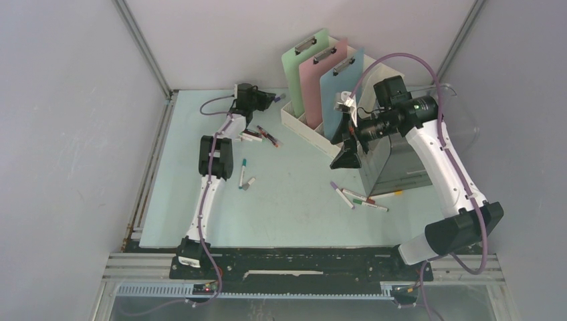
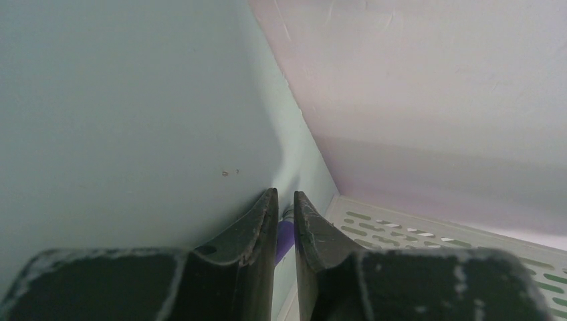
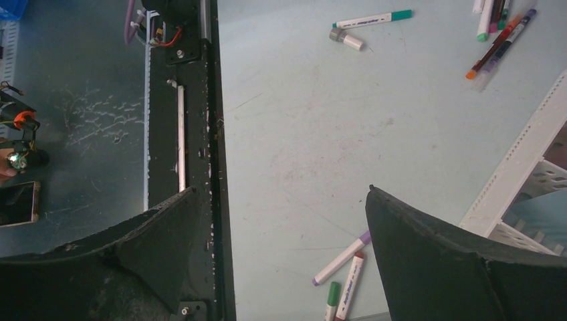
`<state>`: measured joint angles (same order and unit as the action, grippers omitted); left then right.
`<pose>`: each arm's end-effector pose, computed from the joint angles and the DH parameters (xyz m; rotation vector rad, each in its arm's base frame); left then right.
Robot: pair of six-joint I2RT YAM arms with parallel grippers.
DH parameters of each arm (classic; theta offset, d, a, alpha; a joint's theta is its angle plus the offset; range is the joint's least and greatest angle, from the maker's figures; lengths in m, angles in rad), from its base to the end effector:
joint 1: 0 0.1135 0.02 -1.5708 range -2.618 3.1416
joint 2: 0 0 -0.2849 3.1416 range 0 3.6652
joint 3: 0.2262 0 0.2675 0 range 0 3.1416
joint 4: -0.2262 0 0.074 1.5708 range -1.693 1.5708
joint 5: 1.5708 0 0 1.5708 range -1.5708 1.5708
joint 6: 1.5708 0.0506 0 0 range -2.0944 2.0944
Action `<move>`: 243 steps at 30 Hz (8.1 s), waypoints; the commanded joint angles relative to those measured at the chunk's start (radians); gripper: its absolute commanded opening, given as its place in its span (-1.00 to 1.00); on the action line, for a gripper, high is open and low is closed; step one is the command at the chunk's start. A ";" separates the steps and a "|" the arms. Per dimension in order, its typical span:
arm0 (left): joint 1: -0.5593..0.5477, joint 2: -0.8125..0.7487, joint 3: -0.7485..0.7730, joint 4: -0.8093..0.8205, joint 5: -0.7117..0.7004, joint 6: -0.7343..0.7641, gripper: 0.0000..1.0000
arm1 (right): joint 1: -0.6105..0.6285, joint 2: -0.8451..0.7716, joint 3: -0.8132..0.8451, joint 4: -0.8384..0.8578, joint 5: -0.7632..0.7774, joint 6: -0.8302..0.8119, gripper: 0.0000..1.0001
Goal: Organize the desk
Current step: Move the stationery to the center of the board, then open the storage box at the center of the board.
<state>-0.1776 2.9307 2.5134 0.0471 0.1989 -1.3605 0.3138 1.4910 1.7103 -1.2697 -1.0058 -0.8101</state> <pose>0.6640 -0.1293 0.0776 -1.0668 1.8493 -1.1668 0.2616 0.1298 0.4251 -1.4524 1.6988 1.0346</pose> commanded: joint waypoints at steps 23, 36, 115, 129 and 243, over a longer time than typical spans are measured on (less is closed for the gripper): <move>-0.015 -0.059 -0.013 -0.077 0.160 0.133 -0.49 | -0.006 -0.058 0.027 -0.003 -0.042 -0.013 0.99; -0.028 -0.075 -0.017 -0.130 0.222 0.206 -0.46 | -0.016 -0.076 0.021 0.005 -0.054 -0.009 0.99; -0.098 -0.543 -0.543 -0.609 0.096 0.884 -0.43 | -0.025 -0.126 -0.031 0.072 -0.074 0.025 0.99; -0.147 -0.687 -0.691 -0.573 0.023 0.936 -0.26 | -0.025 -0.130 -0.044 0.084 -0.066 0.026 0.99; -0.292 -2.265 -2.151 0.295 0.086 0.483 0.97 | -0.077 -0.638 -0.949 0.793 1.214 -0.076 0.01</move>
<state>-0.4225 0.6556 0.3717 0.1421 0.2924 -0.7547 0.1768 0.8761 0.8192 -0.5880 -0.0425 -0.7853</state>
